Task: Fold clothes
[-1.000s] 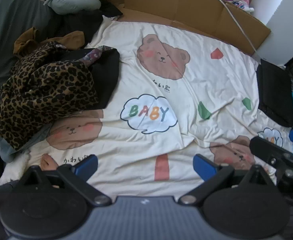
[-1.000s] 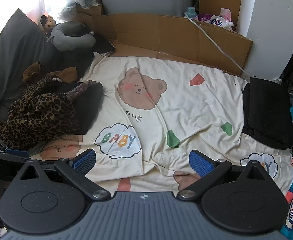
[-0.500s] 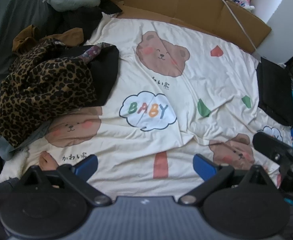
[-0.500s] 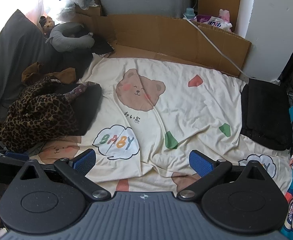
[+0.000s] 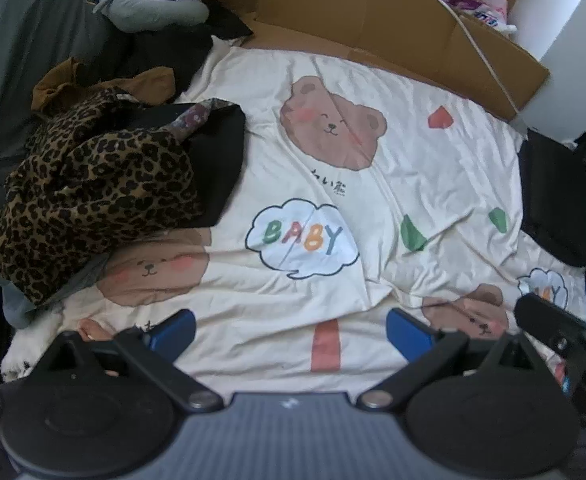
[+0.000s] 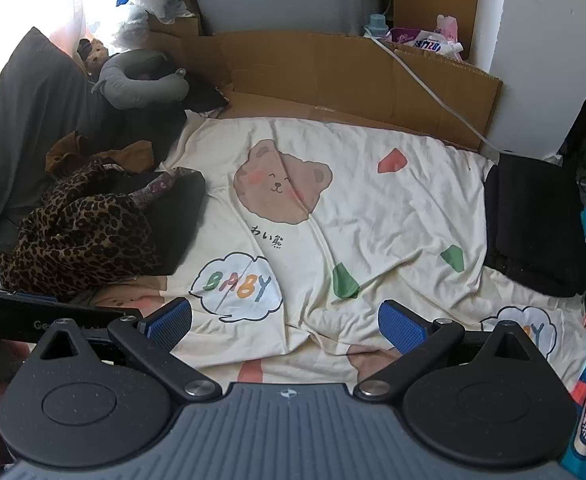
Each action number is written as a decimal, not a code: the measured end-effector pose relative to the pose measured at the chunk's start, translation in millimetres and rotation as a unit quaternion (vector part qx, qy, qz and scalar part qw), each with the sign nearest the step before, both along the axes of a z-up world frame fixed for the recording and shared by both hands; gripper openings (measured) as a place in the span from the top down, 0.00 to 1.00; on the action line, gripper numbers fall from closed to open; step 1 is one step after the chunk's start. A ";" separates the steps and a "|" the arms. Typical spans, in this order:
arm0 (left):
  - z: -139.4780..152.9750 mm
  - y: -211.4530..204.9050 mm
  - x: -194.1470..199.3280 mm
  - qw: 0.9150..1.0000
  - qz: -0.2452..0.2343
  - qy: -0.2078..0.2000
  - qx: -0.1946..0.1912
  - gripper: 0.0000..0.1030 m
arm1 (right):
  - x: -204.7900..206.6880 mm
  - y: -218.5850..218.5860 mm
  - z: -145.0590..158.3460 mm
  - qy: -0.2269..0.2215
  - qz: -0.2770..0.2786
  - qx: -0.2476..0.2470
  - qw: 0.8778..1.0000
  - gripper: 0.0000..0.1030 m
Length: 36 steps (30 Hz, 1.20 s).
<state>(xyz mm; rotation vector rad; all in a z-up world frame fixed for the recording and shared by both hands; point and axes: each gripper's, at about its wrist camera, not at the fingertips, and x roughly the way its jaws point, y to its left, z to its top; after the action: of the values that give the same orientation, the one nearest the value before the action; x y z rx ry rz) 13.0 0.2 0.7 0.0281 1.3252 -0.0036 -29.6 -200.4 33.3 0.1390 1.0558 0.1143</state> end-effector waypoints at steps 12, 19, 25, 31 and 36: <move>3.8 -4.6 1.1 1.000 -0.001 0.001 -0.004 0.01 | 2.9 -1.9 4.1 -0.001 -0.006 -0.004 1.000 0.01; 3.3 -2.9 3.5 0.999 -0.002 0.022 -0.024 0.01 | 6.2 2.9 3.2 0.001 0.000 -0.002 1.000 0.01; 2.7 -0.5 7.0 1.000 0.007 0.019 -0.020 0.01 | 10.7 8.3 2.4 0.005 -0.001 -0.003 1.000 0.01; 6.8 1.4 11.2 1.000 0.014 0.013 -0.024 0.01 | 14.6 8.0 4.8 -0.001 -0.003 -0.007 1.000 0.01; 10.7 8.8 16.4 0.999 0.023 0.007 -0.031 0.01 | 19.5 3.9 3.7 -0.005 -0.012 -0.006 1.000 0.01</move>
<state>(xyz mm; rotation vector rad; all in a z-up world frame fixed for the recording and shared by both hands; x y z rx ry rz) 29.5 9.0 11.4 -0.0561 1.3383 -0.0054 -10.2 -196.5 37.0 0.1405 1.0438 0.0862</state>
